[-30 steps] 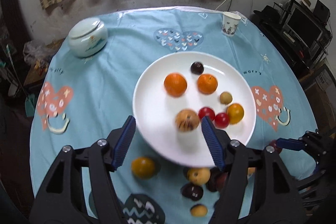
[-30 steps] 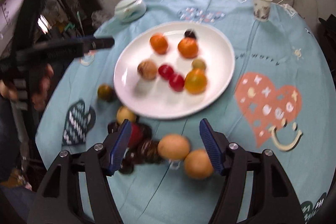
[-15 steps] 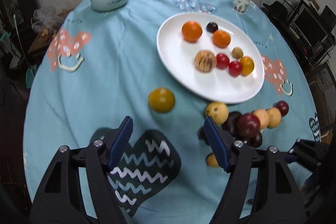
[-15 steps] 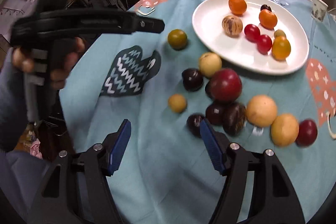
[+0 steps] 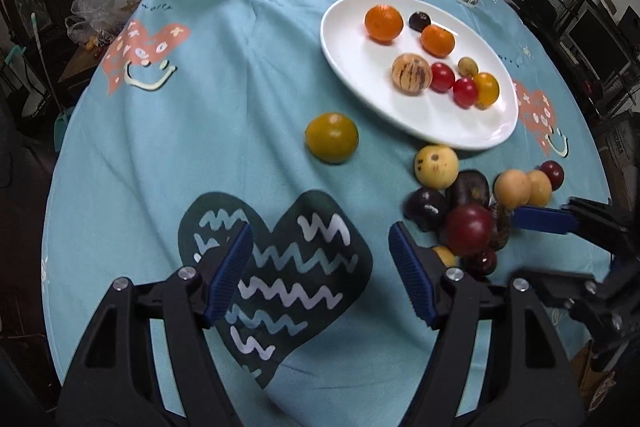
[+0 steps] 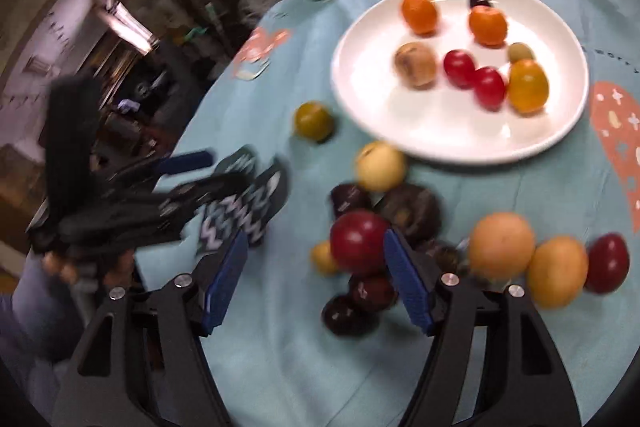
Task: Organize fruits
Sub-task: 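Withdraw both open tools from the plate back toward the fruit cluster, then grasp a dark red plum with the right tool while the left tool grasps a tan fruit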
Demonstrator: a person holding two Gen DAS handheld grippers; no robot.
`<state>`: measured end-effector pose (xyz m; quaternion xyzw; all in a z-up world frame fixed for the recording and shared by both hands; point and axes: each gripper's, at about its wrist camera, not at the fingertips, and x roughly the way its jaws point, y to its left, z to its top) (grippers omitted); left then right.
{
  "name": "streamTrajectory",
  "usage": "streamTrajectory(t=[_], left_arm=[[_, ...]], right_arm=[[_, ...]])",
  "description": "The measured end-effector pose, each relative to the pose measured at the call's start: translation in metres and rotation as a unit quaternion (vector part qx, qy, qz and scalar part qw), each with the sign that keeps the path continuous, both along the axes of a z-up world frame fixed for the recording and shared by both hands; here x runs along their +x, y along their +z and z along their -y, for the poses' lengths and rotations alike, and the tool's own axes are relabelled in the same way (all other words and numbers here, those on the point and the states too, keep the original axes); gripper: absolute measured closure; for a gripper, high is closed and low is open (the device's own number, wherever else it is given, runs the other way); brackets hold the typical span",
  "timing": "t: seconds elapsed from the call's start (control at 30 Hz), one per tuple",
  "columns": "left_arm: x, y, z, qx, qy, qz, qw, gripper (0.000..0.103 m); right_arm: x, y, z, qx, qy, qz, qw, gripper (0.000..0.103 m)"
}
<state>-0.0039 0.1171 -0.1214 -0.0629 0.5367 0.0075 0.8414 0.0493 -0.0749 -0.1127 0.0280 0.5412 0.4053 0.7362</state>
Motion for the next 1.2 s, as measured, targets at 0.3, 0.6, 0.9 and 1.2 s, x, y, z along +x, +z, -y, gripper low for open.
streamTrajectory(t=[0.3, 0.6, 0.9, 1.2], left_arm=[[-0.014, -0.024, 0.017, -0.006, -0.038, -0.036, 0.9986, 0.031], [-0.022, -0.025, 0.034, -0.005, -0.077, -0.036, 0.9964, 0.031], [-0.008, -0.042, 0.073, -0.005, -0.133, -0.047, 0.9900, 0.031], [0.006, -0.052, 0.089, 0.017, -0.147, -0.045, 0.9879, 0.061]], right_arm=[[-0.061, -0.007, 0.022, -0.106, 0.012, 0.064, 0.992, 0.032], [-0.044, -0.046, -0.005, -0.117, -0.008, 0.012, 0.993, 0.070], [-0.057, -0.031, 0.045, -0.099, -0.043, -0.001, 0.994, 0.070], [-0.068, -0.034, 0.062, -0.089, -0.065, -0.018, 0.994, 0.070]])
